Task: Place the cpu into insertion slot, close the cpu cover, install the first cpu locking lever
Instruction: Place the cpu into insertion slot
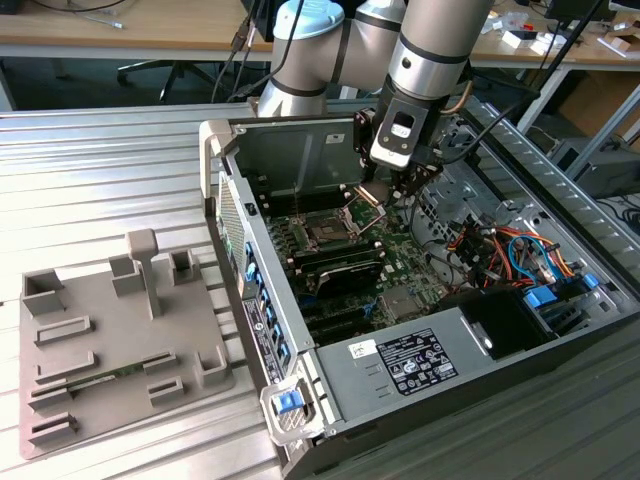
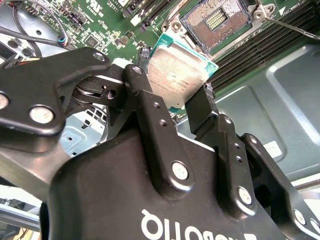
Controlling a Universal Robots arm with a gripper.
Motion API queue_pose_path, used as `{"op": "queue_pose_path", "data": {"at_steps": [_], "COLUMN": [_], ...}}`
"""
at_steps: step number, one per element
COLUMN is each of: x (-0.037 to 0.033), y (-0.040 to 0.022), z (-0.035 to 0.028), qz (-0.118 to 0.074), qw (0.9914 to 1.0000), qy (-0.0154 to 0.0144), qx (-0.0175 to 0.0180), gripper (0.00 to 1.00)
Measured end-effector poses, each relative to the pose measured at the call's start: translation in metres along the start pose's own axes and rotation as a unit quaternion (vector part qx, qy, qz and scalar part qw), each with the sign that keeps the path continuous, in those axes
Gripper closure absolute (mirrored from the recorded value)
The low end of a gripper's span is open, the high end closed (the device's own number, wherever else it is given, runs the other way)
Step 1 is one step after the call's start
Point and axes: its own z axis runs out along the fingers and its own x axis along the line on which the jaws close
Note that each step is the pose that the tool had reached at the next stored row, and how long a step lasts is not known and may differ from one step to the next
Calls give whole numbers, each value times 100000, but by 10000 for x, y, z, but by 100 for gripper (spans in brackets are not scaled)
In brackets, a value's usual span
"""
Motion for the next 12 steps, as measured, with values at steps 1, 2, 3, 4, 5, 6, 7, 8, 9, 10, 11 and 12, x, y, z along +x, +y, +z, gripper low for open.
{"op": "queue_pose_path", "data": {"at_steps": [1,2,3,4,5,6,7,8,9,10,11,12], "x": [0,0,0,0,0,0,0,0,0,0,0,0], "y": [0,0,0,0,0,0,0,0,0,0,0,0], "z": [0,0,0,1,1,1,1,1,1,1,1,2], "qz": [26,59,99,129,160,193,223,255,279,349,376,399], "qw": [100000,100000,100000,100000,100000,100000,100000,100000,100000,99999,99999,99999], "qy": [-3,-5,-6,-10,-12,-16,-18,-19,-22,-29,-30,-32], "qx": [0,0,-2,-3,-2,-3,-3,-3,-4,-4,-4,-5], "gripper": [45,45,45,45,45,45,45,45,45,45,45,45]}}
